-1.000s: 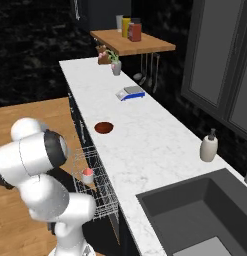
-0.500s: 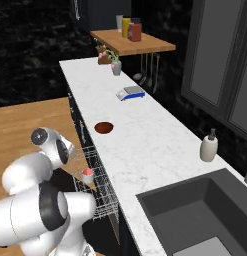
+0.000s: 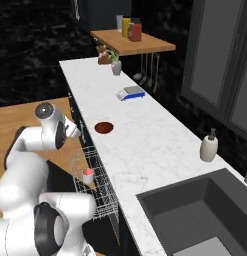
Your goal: Pick up the cup and bowl from the counter, place them in the dishwasher, and close the dishwasher door.
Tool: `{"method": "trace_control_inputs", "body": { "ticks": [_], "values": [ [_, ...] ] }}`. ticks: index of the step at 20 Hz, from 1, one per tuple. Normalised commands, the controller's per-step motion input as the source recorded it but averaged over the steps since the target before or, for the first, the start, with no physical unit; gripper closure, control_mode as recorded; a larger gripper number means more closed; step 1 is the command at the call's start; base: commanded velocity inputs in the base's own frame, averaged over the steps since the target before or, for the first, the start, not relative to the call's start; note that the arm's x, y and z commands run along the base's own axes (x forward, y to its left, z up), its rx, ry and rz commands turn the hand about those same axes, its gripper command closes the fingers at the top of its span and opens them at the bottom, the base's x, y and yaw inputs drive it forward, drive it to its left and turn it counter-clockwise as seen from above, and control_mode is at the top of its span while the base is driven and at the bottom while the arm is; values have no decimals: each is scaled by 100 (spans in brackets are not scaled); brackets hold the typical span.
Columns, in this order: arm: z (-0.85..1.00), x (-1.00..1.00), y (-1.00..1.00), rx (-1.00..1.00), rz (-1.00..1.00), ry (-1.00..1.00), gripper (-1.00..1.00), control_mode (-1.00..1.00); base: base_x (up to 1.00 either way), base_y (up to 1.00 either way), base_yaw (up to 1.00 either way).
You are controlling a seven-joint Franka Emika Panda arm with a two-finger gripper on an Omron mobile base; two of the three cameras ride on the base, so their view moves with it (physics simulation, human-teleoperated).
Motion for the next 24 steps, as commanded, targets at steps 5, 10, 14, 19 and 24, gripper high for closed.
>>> {"method": "trace_control_inputs", "body": {
  "ticks": [5, 10, 14, 19, 24],
  "values": [
    [0, 5, -89, 3, 0, 11, -100, -100, 0, 0, 0],
    [-18, 16, -59, 1, 0, 3, -100, -100, 0, 0, 0],
    [-30, 50, -28, 0, 0, 13, -100, -100, 0, 0, 0],
    [-20, 66, -12, 0, -5, 15, -100, -100, 0, 0, 0],
    [-24, 65, -8, 0, -3, 9, -100, -100, 0, 0, 0]
  ]
}}
